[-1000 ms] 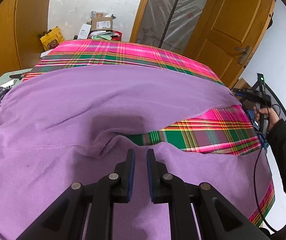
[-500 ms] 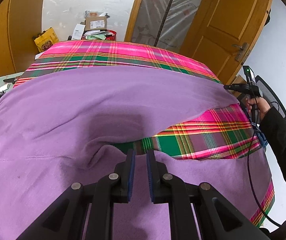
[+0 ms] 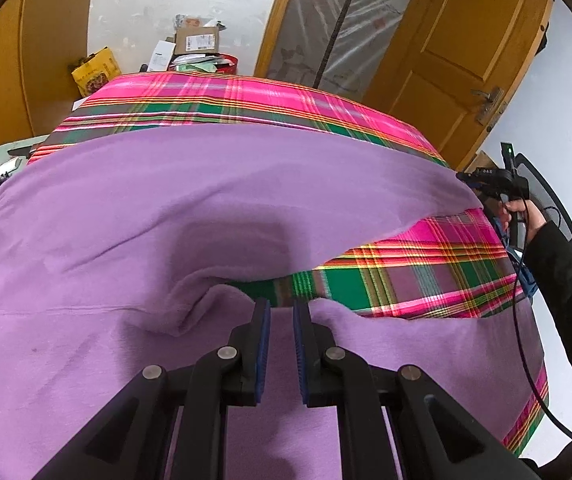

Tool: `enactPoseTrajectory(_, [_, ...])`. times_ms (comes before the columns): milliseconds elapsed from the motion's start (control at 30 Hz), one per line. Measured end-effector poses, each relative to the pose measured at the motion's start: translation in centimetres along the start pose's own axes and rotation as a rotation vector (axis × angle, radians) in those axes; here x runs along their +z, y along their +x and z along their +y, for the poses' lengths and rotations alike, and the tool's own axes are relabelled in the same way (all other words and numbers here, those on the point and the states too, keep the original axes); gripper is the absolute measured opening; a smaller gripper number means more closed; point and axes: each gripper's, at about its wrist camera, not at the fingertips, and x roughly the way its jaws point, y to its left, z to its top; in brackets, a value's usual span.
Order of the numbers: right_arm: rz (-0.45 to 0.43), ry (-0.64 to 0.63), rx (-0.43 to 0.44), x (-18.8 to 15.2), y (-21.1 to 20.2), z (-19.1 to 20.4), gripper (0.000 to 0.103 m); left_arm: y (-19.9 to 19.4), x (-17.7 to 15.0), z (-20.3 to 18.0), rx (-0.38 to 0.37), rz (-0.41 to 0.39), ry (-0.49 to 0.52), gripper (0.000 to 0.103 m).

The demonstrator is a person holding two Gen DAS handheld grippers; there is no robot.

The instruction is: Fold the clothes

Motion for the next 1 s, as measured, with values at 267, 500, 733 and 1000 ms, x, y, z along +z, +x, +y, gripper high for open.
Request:
enactPoseTrajectory(267, [-0.104, -0.056, -0.055, 0.1, -1.0, 1.1, 0.004, -0.2, 0.1, 0.0, 0.006, -0.004, -0.002, 0.011])
enactPoseTrajectory(500, [-0.109, -0.005, -0.11, 0.4, -1.8, 0.0, 0.026, -0.5, -0.1, 0.0, -0.002, -0.011, -0.002, 0.011])
enactPoseTrajectory(733, [-0.072, 0.16, -0.009, -2.6, -3.6, -3.8, 0.032, -0.9, -0.3, -0.1, -0.018, -0.022, -0.001, 0.011])
enactPoseTrajectory(1000, [0.026, 0.15, -0.186, -5.7, -4.1, -4.8, 0.032, -2.5, -0.6, -0.5, -0.029, -0.053, 0.014, 0.011])
